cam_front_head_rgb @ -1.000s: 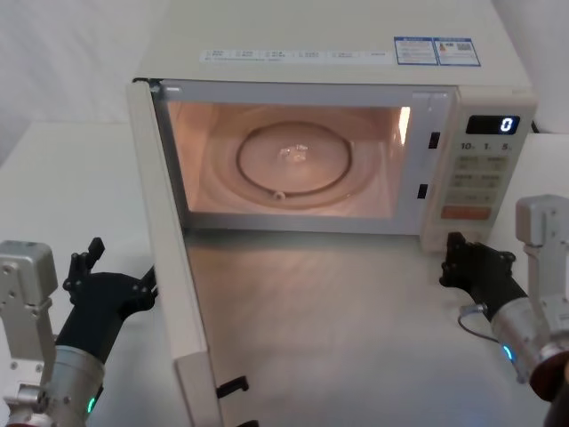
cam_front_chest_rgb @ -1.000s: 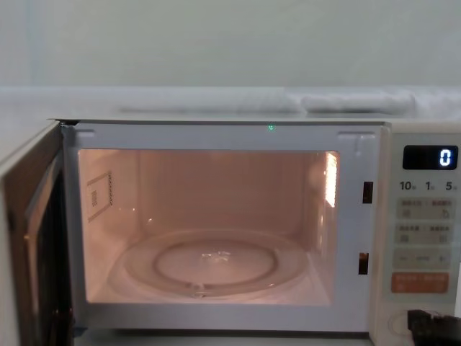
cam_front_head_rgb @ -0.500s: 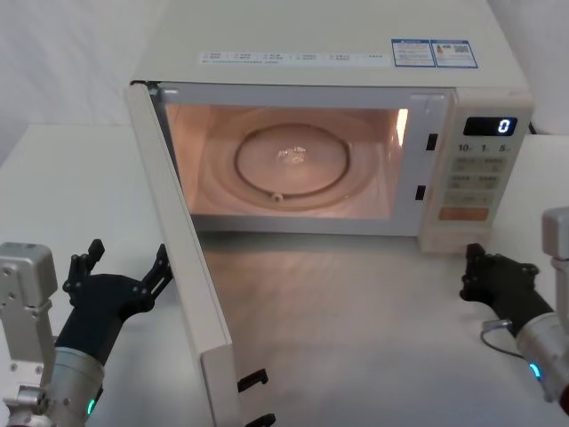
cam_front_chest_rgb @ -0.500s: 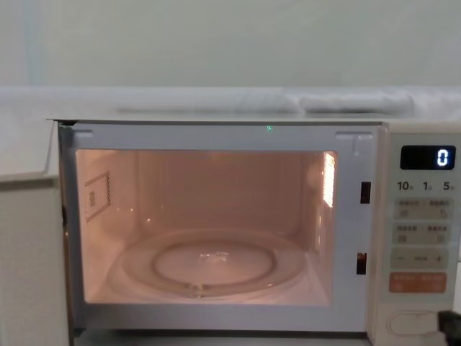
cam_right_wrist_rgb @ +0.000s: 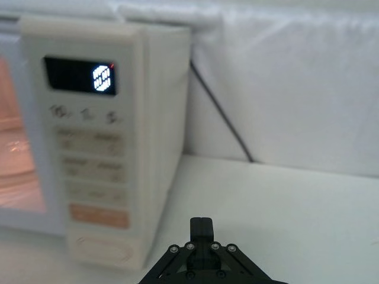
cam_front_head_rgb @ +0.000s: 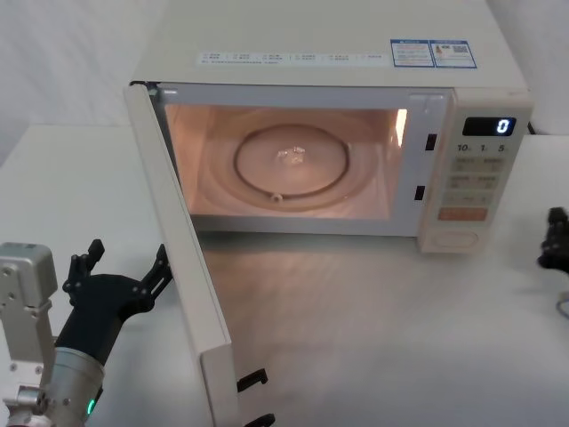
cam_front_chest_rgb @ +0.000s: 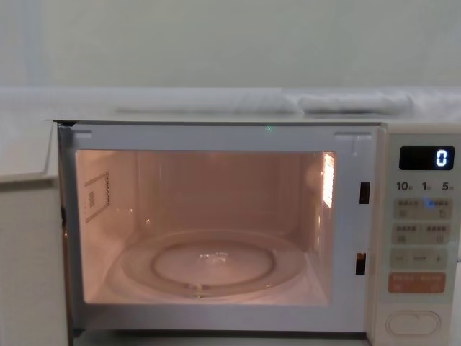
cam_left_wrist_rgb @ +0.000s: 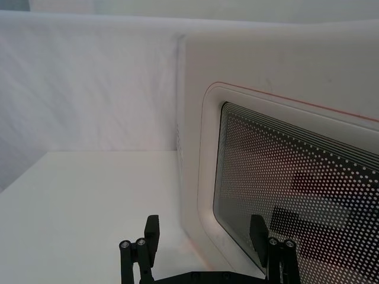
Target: Press the button to open the microwave door with one hand; close the microwave door with the other hand.
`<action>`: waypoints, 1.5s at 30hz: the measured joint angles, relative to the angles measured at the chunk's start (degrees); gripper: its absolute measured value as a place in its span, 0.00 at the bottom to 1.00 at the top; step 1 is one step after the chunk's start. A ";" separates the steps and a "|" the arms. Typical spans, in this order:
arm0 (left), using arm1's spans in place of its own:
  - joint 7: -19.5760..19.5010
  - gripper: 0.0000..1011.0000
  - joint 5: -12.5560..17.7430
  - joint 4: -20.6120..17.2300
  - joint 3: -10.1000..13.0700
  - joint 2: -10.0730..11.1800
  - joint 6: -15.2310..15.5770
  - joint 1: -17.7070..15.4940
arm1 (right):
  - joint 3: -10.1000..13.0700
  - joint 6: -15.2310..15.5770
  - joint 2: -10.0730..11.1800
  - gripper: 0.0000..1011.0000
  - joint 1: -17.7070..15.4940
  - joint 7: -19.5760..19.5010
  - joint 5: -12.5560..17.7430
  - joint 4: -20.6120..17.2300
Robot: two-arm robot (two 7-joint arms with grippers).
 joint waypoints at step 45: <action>0.00 0.99 0.00 0.00 0.00 0.00 0.00 0.00 | 3.14 -1.71 4.53 0.47 3.90 6.85 5.57 5.59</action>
